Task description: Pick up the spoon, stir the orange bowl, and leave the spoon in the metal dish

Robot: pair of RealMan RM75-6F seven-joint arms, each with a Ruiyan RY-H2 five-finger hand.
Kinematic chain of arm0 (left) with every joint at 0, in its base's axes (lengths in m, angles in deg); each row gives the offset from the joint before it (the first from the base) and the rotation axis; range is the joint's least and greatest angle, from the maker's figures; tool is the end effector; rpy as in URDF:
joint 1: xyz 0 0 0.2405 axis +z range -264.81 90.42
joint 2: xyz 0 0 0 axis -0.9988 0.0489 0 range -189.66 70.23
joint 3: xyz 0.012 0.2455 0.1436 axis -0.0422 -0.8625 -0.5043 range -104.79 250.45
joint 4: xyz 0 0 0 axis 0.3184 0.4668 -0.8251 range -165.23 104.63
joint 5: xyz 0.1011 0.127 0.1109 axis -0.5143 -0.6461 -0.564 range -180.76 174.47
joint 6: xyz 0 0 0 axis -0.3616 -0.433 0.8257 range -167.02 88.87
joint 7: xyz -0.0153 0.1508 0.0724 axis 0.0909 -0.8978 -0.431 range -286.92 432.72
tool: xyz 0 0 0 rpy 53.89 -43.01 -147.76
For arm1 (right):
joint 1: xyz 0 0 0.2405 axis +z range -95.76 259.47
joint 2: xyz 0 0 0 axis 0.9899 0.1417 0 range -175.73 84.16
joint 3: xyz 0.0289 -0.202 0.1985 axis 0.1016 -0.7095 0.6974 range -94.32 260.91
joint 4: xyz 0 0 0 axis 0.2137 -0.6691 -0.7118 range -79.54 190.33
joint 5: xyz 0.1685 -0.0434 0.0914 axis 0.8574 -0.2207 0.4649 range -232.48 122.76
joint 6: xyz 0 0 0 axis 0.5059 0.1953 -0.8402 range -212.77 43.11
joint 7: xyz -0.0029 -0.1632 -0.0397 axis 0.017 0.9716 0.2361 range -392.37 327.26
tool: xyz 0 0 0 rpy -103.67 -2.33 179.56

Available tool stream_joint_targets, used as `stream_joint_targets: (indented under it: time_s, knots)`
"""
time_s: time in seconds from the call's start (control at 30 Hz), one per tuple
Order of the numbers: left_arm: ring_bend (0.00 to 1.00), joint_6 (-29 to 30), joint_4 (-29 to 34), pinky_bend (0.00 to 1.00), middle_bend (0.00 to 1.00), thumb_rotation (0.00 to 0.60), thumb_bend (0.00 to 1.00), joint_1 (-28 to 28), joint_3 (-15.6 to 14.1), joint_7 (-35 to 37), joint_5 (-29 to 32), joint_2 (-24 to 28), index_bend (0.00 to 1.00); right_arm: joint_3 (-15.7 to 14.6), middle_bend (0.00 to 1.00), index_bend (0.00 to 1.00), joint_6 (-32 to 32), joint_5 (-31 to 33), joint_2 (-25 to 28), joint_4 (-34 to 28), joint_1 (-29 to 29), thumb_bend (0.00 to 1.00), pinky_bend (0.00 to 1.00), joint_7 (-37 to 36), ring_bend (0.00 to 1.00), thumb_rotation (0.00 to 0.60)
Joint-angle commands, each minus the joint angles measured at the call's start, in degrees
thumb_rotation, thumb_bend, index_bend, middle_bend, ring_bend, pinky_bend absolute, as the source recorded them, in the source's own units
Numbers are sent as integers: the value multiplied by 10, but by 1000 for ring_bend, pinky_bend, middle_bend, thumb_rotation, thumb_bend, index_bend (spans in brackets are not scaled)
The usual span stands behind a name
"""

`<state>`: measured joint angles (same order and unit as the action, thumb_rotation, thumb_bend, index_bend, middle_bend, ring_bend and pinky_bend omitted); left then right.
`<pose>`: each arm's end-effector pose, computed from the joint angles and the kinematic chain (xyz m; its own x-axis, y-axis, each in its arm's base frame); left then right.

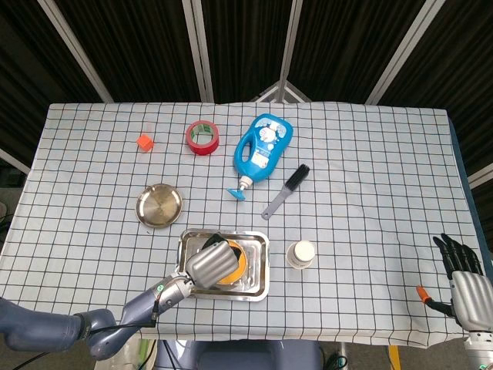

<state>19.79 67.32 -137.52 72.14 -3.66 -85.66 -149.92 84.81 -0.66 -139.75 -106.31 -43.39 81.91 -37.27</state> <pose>-0.0618 0.2925 -0.0456 0.7750 -0.5430 0.3234 -0.1081 -0.6180 -0.7787 -0.3349 -0.1724 0.1900 0.2663 -0.0676 0.9615 -0.9581 0.0902 0.2717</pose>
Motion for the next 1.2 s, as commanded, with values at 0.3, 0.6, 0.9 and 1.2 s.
stream_joint_targets:
  time_s: [0.3, 0.6, 0.9, 1.2]
  knots:
    - [1000, -8, -15, 1000, 1000, 600, 653, 7, -5, -9, 15, -20, 801, 0, 0, 0, 0, 1, 0, 0, 0, 311, 0, 0, 0, 600]
    - [1000, 5, -46, 1000, 1000, 600, 654, 15, 5, -14, 23, -43, 802, 0, 0, 0, -1, 1, 1, 0, 0, 311, 0, -1, 0, 600]
    - [1000, 8, -58, 1000, 1000, 600, 655, 18, 12, -11, 32, -39, 802, 0, 0, 0, -1, 1, 1, -1, 0, 312, 0, -1, 0, 600]
    - [1000, 22, -34, 1000, 1000, 600, 655, 24, 17, 14, 21, -26, 802, 0, 0, 0, -2, 2, 1, -1, 0, 311, 0, -2, 0, 600]
